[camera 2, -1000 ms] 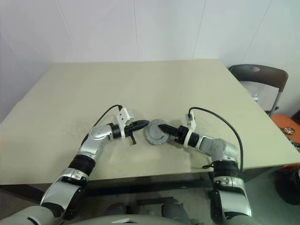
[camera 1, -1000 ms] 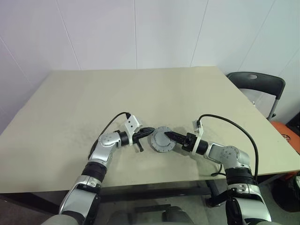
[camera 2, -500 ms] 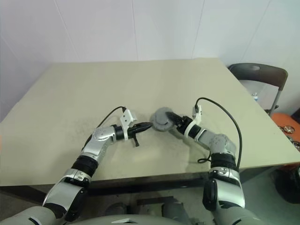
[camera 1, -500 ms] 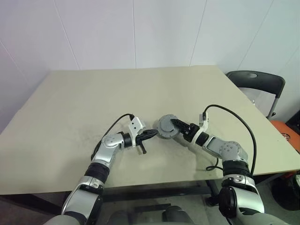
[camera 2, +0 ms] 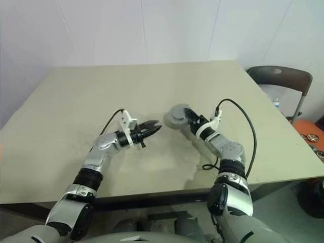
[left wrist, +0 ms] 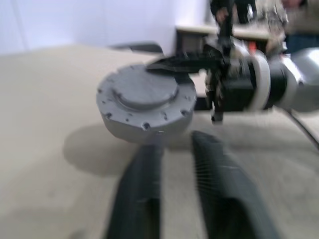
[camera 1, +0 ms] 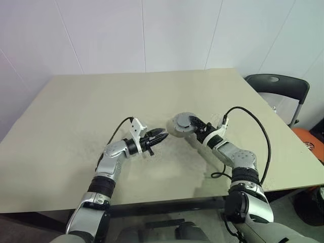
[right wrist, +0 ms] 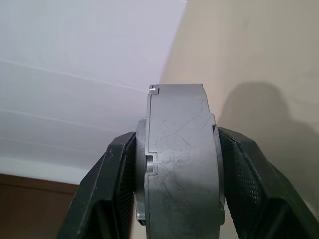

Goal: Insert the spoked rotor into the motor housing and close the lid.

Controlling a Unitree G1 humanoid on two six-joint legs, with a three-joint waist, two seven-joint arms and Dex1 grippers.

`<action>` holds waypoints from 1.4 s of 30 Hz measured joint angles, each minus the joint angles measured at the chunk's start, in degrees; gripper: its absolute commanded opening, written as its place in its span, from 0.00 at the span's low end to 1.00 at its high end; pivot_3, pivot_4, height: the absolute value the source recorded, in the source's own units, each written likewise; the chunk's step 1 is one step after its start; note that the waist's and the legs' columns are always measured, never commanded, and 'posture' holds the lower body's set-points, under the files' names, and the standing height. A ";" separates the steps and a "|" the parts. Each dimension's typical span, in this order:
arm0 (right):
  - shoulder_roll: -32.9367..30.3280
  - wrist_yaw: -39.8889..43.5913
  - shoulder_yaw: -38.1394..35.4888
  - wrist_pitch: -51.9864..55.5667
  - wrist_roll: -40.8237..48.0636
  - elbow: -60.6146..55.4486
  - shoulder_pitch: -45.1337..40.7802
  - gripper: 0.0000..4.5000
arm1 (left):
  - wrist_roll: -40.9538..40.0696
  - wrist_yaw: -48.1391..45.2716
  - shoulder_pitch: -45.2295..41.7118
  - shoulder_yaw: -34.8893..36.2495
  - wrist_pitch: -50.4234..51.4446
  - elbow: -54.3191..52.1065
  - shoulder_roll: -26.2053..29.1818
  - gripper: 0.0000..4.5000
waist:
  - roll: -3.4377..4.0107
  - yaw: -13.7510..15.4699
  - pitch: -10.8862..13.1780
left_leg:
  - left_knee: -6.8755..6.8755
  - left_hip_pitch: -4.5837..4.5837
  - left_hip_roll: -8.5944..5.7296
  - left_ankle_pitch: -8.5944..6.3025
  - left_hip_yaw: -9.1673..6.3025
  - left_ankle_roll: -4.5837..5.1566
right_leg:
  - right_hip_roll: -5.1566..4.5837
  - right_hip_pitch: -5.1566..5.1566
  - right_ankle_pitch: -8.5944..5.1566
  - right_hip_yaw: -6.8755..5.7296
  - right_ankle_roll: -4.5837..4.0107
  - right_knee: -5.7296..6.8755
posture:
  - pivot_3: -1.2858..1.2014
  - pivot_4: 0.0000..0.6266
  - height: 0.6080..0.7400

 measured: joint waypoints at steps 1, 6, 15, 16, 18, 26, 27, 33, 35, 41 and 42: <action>0.38 -0.44 -0.37 -0.08 0.56 -0.08 -0.43 0.47 | -0.42 0.23 0.18 0.44 0.22 0.00 -0.04 0.58 | 0.01 -0.01 0.00 | 0.00 0.00 0.00 0.00 0.00 0.00 | 0.00 0.00 0.00 0.00 0.01 0.00 | 0.52 0.00 1.00; 2.24 -2.01 -1.24 -0.44 3.57 -1.62 -1.53 0.47 | -0.94 0.59 1.17 1.24 1.51 -0.03 -0.49 0.96 | 0.01 0.03 0.00 | 0.02 0.00 -0.03 0.00 -0.01 0.00 | -0.01 0.03 0.00 0.00 0.01 -0.02 | 0.52 0.00 1.00; 3.81 -3.33 -1.32 -0.90 5.71 -2.44 -1.50 0.47 | -11.78 4.06 1.49 7.21 14.11 -1.99 -6.84 1.00 | 0.01 -0.16 0.01 | 0.02 -0.02 -0.03 0.00 -0.04 0.00 | -0.01 0.02 0.00 0.00 0.02 0.00 | 0.52 0.00 1.00; 3.86 -3.33 -1.26 -0.85 5.73 -2.60 -1.48 0.47 | -13.39 4.22 1.46 7.74 16.29 -2.83 -7.27 1.00 | 0.01 -0.19 0.01 | 0.02 -0.02 -0.03 0.00 -0.04 0.00 | -0.01 0.02 0.00 0.00 0.02 0.00 | 0.52 0.00 1.00; 3.86 -3.33 -1.24 -0.85 5.75 -2.78 -1.48 0.47 | -15.36 4.44 1.45 8.36 19.71 -3.56 -7.48 1.00 | 0.01 -0.25 0.01 | 0.02 -0.02 -0.03 0.00 -0.06 0.00 | 0.00 0.02 0.00 0.00 0.02 0.00 | 0.52 0.00 1.00; 3.86 -2.98 -0.09 -0.78 5.75 -2.79 -1.40 0.47 | -18.78 5.88 0.81 9.68 30.97 -1.41 -8.06 1.00 | 0.01 -0.93 0.00 | 0.02 -0.01 -0.05 0.00 -0.07 0.00 | 0.01 0.03 0.00 0.00 0.02 0.00 | 0.52 0.00 1.00; 3.88 -2.77 0.23 -0.73 5.75 -2.79 -1.35 0.47 | -18.79 6.25 0.55 9.76 31.44 -0.33 -8.39 1.00 | 0.01 -1.13 0.01 | 0.02 -0.01 -0.05 0.00 -0.08 0.00 | 0.01 0.04 0.00 0.00 0.02 -0.01 | 0.52 0.00 1.00; 4.00 -0.60 2.24 0.89 5.83 -5.31 0.45 0.47 | -19.73 9.10 -2.86 13.79 31.76 7.60 -10.63 1.00 | 0.01 -1.68 0.01 | 0.02 -0.01 -0.05 0.00 -0.11 0.00 | 0.03 0.03 0.00 0.00 0.02 -0.01 | 0.52 0.00 1.00; 4.03 -0.23 2.73 1.64 6.10 -6.50 0.87 0.47 | -20.22 9.21 -4.03 15.06 31.77 9.29 -10.92 1.00 | 0.02 -1.67 0.01 | 0.02 -0.01 -0.05 0.00 -0.14 0.00 | 0.04 0.03 0.00 -0.01 0.02 0.01 | 0.52 0.00 1.00; 4.39 0.27 3.35 1.81 6.82 -8.81 1.37 0.47 | -22.31 8.53 -6.68 18.75 33.07 12.11 -12.34 1.00 | 0.02 -1.51 0.01 | 0.02 -0.06 -0.08 0.00 -0.15 -0.01 | 0.03 0.04 0.00 -0.01 0.03 -0.04 | 0.52 0.00 1.00; 4.39 0.36 3.43 1.86 6.88 -9.10 1.41 0.47 | -22.67 8.05 -6.74 18.84 33.33 12.11 -12.40 1.00 | 0.02 -1.52 0.01 | 0.02 -0.07 -0.08 0.00 -0.16 -0.01 | 0.03 0.04 0.00 -0.01 0.03 -0.05 | 0.52 0.00 1.00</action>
